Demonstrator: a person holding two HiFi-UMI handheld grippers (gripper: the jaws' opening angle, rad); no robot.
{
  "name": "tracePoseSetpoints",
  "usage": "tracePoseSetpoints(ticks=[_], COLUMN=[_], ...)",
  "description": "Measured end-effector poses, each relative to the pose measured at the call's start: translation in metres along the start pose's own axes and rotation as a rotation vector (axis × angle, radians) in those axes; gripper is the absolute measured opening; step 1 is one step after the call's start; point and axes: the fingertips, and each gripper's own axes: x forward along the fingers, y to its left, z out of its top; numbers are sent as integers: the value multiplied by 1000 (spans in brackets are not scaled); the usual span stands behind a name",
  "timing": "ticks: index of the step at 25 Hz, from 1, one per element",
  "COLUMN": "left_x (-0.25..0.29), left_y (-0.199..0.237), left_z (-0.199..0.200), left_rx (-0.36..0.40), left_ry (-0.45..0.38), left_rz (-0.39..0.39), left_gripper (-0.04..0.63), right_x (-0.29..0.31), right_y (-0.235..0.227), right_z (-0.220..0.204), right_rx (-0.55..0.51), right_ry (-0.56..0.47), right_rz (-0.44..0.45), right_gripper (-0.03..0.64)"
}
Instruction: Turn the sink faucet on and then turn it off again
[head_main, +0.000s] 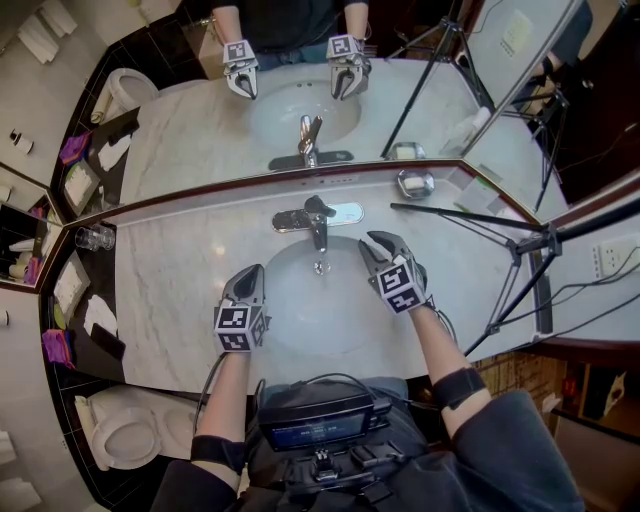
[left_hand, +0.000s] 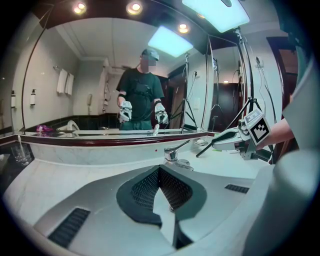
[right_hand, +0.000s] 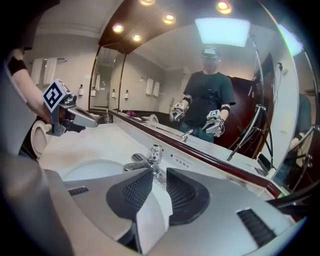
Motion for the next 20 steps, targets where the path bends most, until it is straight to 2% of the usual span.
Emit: tracePoseSetpoints(ticks=[7,13,20], left_x=[0,1,3], left_y=[5,12,16], left_z=[-1,-4,-8], left_rx=[-4,-9,-20], left_ry=[3,9,19], left_rz=[8,19,28], left_gripper=[0,0,0], right_x=[38,69,97], right_y=[10,6,20], right_z=[10,32,44], right_rx=[-329,-664,-944], right_ry=[51,86,101], right_rz=[48,44,104], right_gripper=[199,218,218])
